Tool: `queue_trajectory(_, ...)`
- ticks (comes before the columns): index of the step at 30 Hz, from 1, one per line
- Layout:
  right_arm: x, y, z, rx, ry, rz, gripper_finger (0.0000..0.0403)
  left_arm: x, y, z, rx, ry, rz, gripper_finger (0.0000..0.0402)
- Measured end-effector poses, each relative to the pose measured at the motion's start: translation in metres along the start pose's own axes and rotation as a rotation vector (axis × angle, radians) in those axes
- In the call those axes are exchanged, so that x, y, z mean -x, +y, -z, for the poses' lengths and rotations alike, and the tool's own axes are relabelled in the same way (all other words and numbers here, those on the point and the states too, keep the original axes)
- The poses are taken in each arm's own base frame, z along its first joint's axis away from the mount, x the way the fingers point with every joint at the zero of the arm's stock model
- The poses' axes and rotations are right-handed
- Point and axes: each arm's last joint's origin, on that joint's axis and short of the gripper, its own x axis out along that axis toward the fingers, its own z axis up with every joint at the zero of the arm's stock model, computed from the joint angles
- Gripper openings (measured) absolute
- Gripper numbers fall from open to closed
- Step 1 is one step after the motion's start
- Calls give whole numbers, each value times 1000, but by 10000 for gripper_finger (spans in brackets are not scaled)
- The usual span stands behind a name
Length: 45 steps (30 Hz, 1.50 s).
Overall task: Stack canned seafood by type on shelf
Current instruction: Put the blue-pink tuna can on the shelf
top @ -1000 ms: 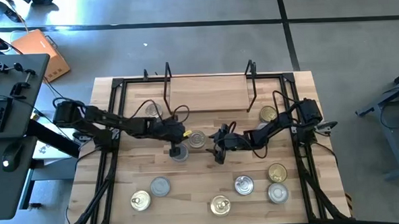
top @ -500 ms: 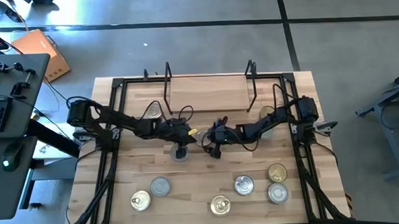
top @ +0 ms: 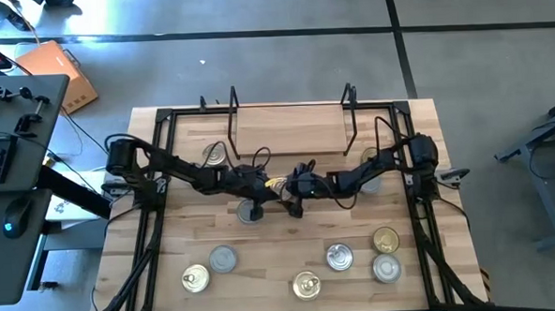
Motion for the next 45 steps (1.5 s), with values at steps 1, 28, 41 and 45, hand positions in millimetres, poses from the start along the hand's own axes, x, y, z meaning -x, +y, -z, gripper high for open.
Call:
queue_trajectory(1, 0, 1, 0, -8, 1, 5, 361, 2, 0, -2, 2, -7, 0, 0)
queue_trajectory(28, -10, -98, -126, -42, 1, 187, 361, 114, -35, 0, 89, 109, -175, 0)
queue_trajectory(41, -62, -183, -142, -137, 31, 184, 361, 137, -53, -4, 76, 31, -164, 0)
queue_trajectory(45, -77, -197, -140, -154, 73, 150, 361, 144, -54, -4, 89, 16, -216, 0)
